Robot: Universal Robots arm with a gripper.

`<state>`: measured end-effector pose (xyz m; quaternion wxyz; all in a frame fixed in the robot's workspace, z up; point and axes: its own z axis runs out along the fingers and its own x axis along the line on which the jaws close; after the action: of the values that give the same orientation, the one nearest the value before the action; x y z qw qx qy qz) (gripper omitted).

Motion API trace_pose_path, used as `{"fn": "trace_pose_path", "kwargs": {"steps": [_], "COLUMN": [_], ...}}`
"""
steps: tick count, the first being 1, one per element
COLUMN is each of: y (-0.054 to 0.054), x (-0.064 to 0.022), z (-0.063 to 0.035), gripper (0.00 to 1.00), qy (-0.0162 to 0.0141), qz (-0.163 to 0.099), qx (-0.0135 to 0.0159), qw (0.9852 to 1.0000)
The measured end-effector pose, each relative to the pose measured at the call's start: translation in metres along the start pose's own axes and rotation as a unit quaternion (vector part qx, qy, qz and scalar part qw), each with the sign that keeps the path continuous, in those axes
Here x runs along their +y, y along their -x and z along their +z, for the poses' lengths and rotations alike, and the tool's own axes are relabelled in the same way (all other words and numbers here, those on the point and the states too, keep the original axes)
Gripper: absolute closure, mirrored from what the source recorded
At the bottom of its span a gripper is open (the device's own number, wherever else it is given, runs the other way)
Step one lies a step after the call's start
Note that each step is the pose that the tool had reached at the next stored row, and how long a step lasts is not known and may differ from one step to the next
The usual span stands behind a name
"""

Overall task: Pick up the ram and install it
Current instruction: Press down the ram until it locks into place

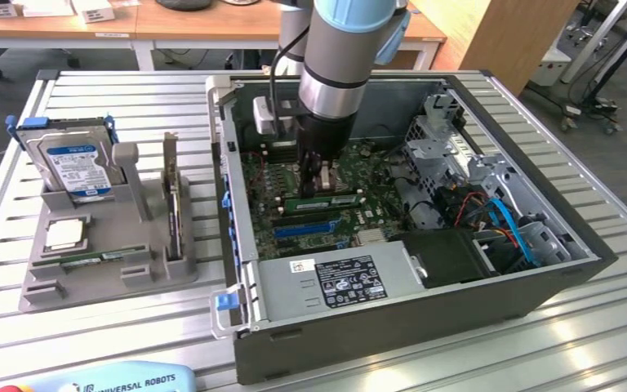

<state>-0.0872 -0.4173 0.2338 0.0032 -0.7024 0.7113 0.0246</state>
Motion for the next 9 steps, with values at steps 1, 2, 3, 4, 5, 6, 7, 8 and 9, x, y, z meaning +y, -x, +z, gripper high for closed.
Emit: {"fn": "trace_pose_path", "kwargs": {"steps": [1,2,3,4,5,6,7,8,9], "y": [-0.0001,-0.0001,-0.0001,-0.0002,-0.0002,-0.0002,-0.0002,-0.0002,-0.0001], "x": [0.0000,0.0000,0.0000,0.0000,0.0000,0.0000,0.0000,0.0000,-0.0001], "z": [0.0009,0.0017,0.0024,0.0025,0.0025,0.0025,0.0025,0.0027,0.0033], "gripper": [0.90,0.90,0.90,0.90,0.90,0.90,0.90,0.90,0.90], "qy": [-0.0002,-0.0003,-0.0003,-0.0003,-0.0003,-0.0003,-0.0003,-0.0003,-0.0004], "qz": [0.000,0.000,0.000,0.000,0.000,0.000,0.000,0.000,0.000], "qx": [0.0001,0.0002,0.0001,0.0002,0.0002,0.0003,0.0002,0.0002,0.0000], "qw": [1.0000,1.0000,1.0000,1.0000,1.0000,1.0000,1.0000,1.0000,1.0000]}}
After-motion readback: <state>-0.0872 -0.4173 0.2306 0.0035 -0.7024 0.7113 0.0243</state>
